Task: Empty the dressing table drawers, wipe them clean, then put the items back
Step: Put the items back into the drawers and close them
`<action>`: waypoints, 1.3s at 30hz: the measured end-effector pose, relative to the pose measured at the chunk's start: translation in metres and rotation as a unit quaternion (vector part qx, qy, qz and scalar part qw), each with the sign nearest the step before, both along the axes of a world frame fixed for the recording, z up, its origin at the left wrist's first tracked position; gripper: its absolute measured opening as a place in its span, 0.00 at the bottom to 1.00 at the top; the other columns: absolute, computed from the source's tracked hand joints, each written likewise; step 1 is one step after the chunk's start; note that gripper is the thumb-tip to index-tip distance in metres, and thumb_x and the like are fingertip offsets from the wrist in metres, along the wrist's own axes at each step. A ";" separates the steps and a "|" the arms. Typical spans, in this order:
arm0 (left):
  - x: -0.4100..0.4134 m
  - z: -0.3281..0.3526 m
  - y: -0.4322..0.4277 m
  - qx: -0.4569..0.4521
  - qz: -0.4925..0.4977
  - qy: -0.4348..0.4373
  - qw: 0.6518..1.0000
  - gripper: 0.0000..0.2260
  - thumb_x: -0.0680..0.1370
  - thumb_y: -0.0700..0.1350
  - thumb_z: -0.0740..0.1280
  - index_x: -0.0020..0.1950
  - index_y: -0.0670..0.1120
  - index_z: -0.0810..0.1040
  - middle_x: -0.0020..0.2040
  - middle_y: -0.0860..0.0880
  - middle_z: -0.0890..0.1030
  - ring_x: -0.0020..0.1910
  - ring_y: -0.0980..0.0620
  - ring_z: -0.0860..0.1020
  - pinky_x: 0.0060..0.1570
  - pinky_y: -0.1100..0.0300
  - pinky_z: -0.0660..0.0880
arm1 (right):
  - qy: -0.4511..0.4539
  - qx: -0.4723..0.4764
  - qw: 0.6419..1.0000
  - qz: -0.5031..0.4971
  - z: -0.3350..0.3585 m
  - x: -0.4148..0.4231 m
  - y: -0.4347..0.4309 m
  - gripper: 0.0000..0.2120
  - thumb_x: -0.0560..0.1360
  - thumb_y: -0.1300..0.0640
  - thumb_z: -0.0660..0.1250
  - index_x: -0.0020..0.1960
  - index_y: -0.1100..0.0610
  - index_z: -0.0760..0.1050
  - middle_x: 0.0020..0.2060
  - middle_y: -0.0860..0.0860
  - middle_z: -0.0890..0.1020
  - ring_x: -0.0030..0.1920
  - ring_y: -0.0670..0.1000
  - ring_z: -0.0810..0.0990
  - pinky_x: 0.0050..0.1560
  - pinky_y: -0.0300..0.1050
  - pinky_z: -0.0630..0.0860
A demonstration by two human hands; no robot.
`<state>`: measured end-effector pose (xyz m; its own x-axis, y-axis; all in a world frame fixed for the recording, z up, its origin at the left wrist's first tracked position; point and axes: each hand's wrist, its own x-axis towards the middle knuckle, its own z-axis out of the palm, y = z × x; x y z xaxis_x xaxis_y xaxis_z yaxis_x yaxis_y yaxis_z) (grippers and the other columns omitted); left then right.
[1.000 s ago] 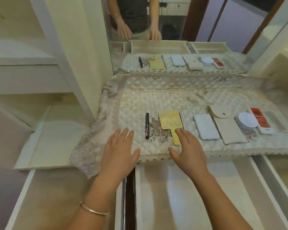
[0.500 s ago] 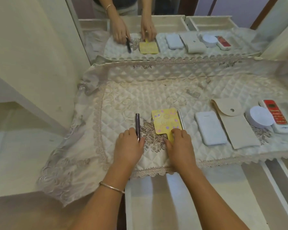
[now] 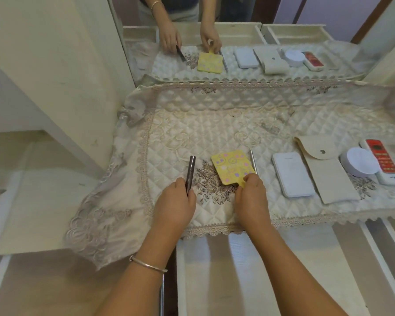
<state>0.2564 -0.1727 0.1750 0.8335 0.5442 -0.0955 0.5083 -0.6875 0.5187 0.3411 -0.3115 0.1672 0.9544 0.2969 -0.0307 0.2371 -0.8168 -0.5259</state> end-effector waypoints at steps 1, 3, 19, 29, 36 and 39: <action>-0.004 0.002 0.000 0.000 0.003 0.003 1.000 0.10 0.79 0.47 0.57 0.51 0.41 0.71 0.43 0.45 0.76 0.40 0.47 0.75 0.35 0.55 0.69 | 0.001 0.007 1.000 0.004 0.002 -0.003 -0.001 0.14 0.75 0.69 0.58 0.60 0.70 0.67 0.54 0.65 0.73 0.53 0.63 0.72 0.49 0.50 0.68; -0.015 0.006 -0.002 -0.002 0.006 0.002 1.000 0.10 0.79 0.47 0.57 0.52 0.42 0.71 0.43 0.45 0.76 0.39 0.47 0.75 0.35 0.55 0.70 | 0.000 0.025 1.000 0.014 0.007 -0.009 -0.004 0.14 0.75 0.69 0.59 0.60 0.71 0.66 0.55 0.66 0.73 0.54 0.64 0.72 0.52 0.51 0.68; -0.146 0.039 -0.067 -0.047 -0.025 -0.019 0.998 0.08 0.78 0.49 0.61 0.53 0.48 0.73 0.34 0.53 0.71 0.35 0.52 0.72 0.30 0.58 0.68 | -0.049 0.081 0.995 -0.026 0.048 -0.149 -0.095 0.11 0.76 0.67 0.60 0.57 0.69 0.68 0.52 0.63 0.73 0.53 0.62 0.72 0.43 0.36 0.58; -0.145 0.051 -0.151 -0.075 -0.086 -0.022 0.993 0.10 0.77 0.50 0.62 0.55 0.47 0.75 0.37 0.49 0.75 0.38 0.49 0.75 0.34 0.56 0.69 | -0.043 0.072 0.990 -0.110 0.056 -0.181 -0.195 0.11 0.77 0.65 0.59 0.58 0.67 0.68 0.54 0.60 0.72 0.54 0.57 0.72 0.48 0.37 0.61; -0.097 0.041 -0.228 -0.090 -0.083 -0.008 0.992 0.09 0.77 0.51 0.63 0.52 0.48 0.75 0.34 0.51 0.78 0.37 0.51 0.76 0.34 0.58 0.68 | -0.038 0.070 0.989 -0.123 0.044 -0.136 -0.281 0.10 0.78 0.64 0.58 0.58 0.66 0.67 0.54 0.59 0.72 0.50 0.54 0.70 0.45 0.39 0.62; -0.067 0.021 -0.279 -0.114 -0.064 0.007 0.991 0.11 0.76 0.53 0.64 0.53 0.48 0.75 0.36 0.51 0.80 0.38 0.53 0.78 0.37 0.58 0.73 | -0.019 0.070 0.991 -0.116 0.031 -0.101 -0.329 0.10 0.78 0.63 0.58 0.58 0.65 0.67 0.54 0.58 0.71 0.46 0.50 0.66 0.43 0.38 0.61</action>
